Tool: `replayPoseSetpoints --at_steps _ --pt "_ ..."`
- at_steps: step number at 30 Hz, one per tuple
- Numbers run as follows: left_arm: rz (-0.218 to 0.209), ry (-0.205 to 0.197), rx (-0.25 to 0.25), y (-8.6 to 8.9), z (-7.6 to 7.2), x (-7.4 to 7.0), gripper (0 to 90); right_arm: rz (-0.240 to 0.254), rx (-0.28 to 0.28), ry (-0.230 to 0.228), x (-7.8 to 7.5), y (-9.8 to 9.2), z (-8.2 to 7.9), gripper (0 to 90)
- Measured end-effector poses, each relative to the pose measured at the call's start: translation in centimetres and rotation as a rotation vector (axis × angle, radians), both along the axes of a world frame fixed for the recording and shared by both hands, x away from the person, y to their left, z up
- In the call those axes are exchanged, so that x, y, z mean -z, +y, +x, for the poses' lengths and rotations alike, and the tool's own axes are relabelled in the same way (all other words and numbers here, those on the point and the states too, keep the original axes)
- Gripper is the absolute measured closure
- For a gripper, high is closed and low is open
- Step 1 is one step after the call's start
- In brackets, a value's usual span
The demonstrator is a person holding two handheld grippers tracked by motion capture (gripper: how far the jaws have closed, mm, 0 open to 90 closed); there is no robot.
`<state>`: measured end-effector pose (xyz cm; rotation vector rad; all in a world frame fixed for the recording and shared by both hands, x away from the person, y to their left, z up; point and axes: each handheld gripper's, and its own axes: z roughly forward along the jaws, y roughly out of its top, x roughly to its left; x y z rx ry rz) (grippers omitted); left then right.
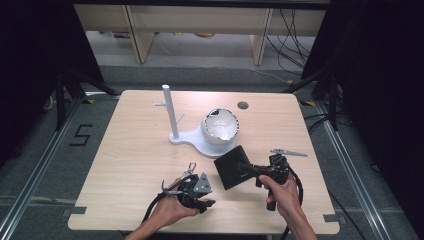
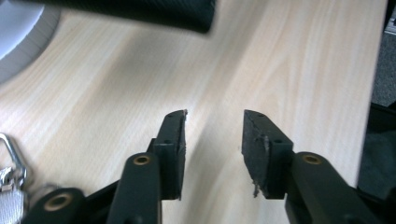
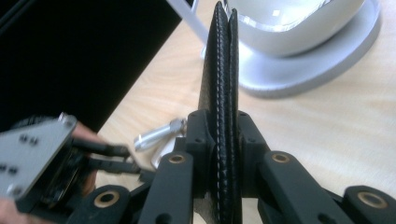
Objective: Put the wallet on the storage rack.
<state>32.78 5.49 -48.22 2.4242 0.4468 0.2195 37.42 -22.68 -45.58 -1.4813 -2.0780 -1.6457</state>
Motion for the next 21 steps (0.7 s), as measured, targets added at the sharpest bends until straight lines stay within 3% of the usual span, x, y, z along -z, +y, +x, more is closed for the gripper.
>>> replayPoseSetpoints --at_steps 4,5,8,9,10,15,16,17,21 --pt "-0.039 0.001 -0.025 0.7 -0.8 0.1 53.4 0.002 0.008 -0.009 -0.5 -0.3 0.8 79.5" --pt "-0.056 -0.002 -0.038 1.0 -1.1 0.1 53.4 0.015 0.021 0.01 -0.8 -0.3 0.9 79.5" --pt "-0.065 0.005 -0.037 1.8 -1.7 0.0 51.3 -0.014 0.032 -0.028 -1.0 -0.8 1.9 79.4" --pt "-0.07 0.002 -0.043 2.1 -1.9 0.0 50.7 0.005 0.047 0.018 -1.4 -0.7 1.9 79.5" --pt "-0.066 0.001 -0.04 2.4 -2.1 0.0 50.0 -0.021 0.041 -0.03 -1.6 -0.9 2.6 79.5" --pt "-0.083 0.004 -0.06 3.8 -2.9 -0.1 48.7 -0.033 0.046 -0.037 -2.3 -0.9 3.4 79.5" --pt "-0.094 0.009 -0.066 4.0 -3.0 0.0 48.1 -0.015 0.05 -0.008 -2.7 -0.8 3.4 79.4" --pt "-0.096 0.014 -0.071 4.3 -3.1 0.0 47.7 -0.039 0.046 -0.048 -2.6 -1.0 3.8 79.5" --pt "-0.115 0.019 -0.118 6.1 -3.6 -0.1 44.8 -0.042 0.067 -0.042 -3.4 -1.0 4.7 79.5"
